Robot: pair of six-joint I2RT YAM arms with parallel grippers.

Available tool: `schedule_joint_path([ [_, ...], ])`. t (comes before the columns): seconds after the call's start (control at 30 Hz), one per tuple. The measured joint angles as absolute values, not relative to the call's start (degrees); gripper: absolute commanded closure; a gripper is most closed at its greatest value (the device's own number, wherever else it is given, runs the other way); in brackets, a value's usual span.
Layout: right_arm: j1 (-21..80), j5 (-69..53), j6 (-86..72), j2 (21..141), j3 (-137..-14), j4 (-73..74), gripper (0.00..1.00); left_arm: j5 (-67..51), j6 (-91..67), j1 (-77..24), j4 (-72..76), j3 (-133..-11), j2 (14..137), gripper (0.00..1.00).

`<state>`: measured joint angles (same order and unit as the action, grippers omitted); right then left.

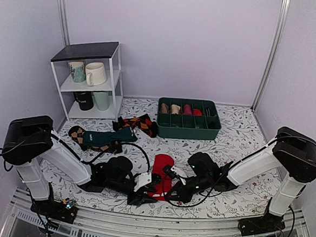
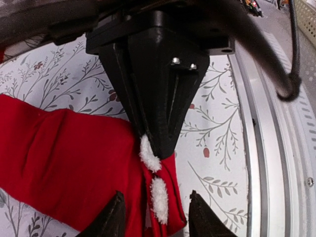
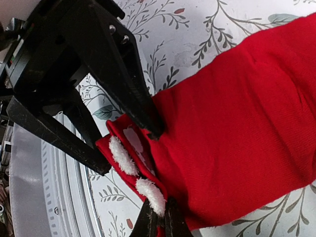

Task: Roll the socks
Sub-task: Roll the sock at the center of the board.

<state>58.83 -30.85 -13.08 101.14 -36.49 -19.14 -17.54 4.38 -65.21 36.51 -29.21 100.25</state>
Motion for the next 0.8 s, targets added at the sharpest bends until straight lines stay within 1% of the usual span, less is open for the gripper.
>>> schedule_joint_path([
  [0.03,58.8,-30.9,-13.1,101.1,-36.5,-19.1,1.0,-17.3,4.3,-65.2,36.5,-29.2,100.2,0.59],
  [0.07,58.8,-30.9,-13.1,101.1,-36.5,-19.1,1.0,-17.1,4.2,-65.2,36.6,-29.2,100.2,0.64],
  [0.13,58.8,-31.1,-13.1,101.1,-36.5,-19.1,1.0,-16.8,3.7,-65.2,36.6,-29.2,100.2,0.77],
  [0.23,58.8,-31.5,-13.1,101.1,-36.5,-18.9,1.0,-16.5,3.1,-65.2,36.6,-29.2,100.2,0.93],
  [0.3,58.8,-31.7,-13.1,101.1,-36.5,-18.9,1.0,-16.3,2.9,-65.2,36.6,-29.2,100.2,1.0],
  [0.4,58.8,-31.8,-13.1,101.1,-36.5,-18.8,1.0,-15.7,2.0,-65.3,36.8,-29.1,100.2,1.0],
  [0.43,58.8,-31.8,-13.0,101.1,-36.5,-18.8,0.98,-15.6,1.7,-65.3,36.8,-29.1,100.2,1.0],
  [0.47,58.8,-31.8,-13.0,101.1,-36.5,-18.8,0.94,-15.5,1.3,-65.3,36.8,-29.1,100.2,1.0],
  [0.57,58.8,-31.8,-12.3,101.1,-36.5,-18.9,0.73,-15.1,-0.8,-65.3,36.8,-28.9,100.3,1.0],
  [0.6,58.8,-31.7,-12.0,100.9,-36.5,-18.9,0.69,-15.0,-1.6,-65.3,36.9,-28.7,100.3,1.0],
  [0.7,59.0,-29.3,-10.8,98.3,-34.6,-20.8,0.61,-15.1,-4.5,-65.3,37.5,-28.1,100.3,1.0],
  [0.73,59.0,-28.2,-10.2,96.7,-32.8,-22.6,0.6,-15.2,-5.7,-65.3,37.7,-27.8,100.3,1.0],
  [0.8,59.0,-26.1,-8.8,93.6,-28.6,-27.3,0.53,-15.6,-7.4,-65.3,38.2,-27.5,100.3,1.0],
])
